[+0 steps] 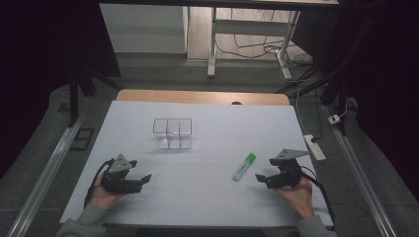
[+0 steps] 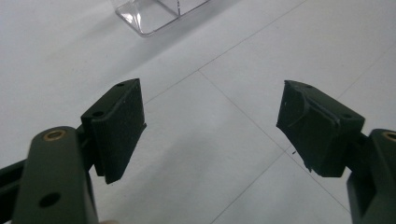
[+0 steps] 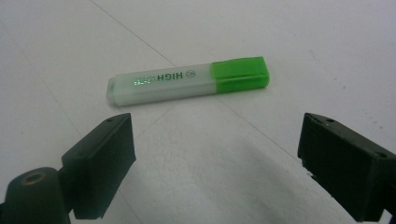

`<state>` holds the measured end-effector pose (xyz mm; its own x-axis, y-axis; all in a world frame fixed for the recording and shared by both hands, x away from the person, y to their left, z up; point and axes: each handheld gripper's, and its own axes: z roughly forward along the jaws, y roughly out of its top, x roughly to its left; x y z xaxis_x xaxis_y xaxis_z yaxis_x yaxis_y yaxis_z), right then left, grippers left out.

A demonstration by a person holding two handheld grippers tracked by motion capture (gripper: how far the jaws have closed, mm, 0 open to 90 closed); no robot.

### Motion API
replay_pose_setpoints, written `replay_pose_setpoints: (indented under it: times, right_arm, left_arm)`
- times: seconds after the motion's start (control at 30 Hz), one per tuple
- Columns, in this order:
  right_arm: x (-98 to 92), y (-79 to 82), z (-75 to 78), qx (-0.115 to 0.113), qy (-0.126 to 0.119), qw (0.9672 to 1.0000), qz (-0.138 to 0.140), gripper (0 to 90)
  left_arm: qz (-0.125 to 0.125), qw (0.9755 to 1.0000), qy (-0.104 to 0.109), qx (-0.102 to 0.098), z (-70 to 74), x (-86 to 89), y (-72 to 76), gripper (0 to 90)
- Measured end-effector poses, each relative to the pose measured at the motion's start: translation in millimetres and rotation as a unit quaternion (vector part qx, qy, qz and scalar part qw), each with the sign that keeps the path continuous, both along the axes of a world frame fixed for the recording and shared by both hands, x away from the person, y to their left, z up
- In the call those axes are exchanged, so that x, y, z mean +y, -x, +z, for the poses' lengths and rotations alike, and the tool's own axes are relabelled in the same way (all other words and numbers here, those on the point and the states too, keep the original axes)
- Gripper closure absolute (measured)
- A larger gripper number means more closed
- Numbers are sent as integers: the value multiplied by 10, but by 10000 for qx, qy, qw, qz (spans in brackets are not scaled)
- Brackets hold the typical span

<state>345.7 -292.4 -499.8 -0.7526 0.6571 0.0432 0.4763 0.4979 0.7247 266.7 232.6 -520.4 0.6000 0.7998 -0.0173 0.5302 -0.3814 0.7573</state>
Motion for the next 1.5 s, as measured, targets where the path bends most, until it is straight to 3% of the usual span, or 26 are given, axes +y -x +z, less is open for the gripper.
replay_pose_setpoints:
  times: [0.9, 1.5]
  right_arm:
    - [0, -17, 11, -16, -170, 9999, -3, 119]
    - [6, 6, 15, -37, -199, 9998, 12, 127]
  left_arm:
    - [49, 10000, 64, -30, 56, 12, -55, 235]
    - [197, 9998, 17, 18, 162, 20, -317, 246]
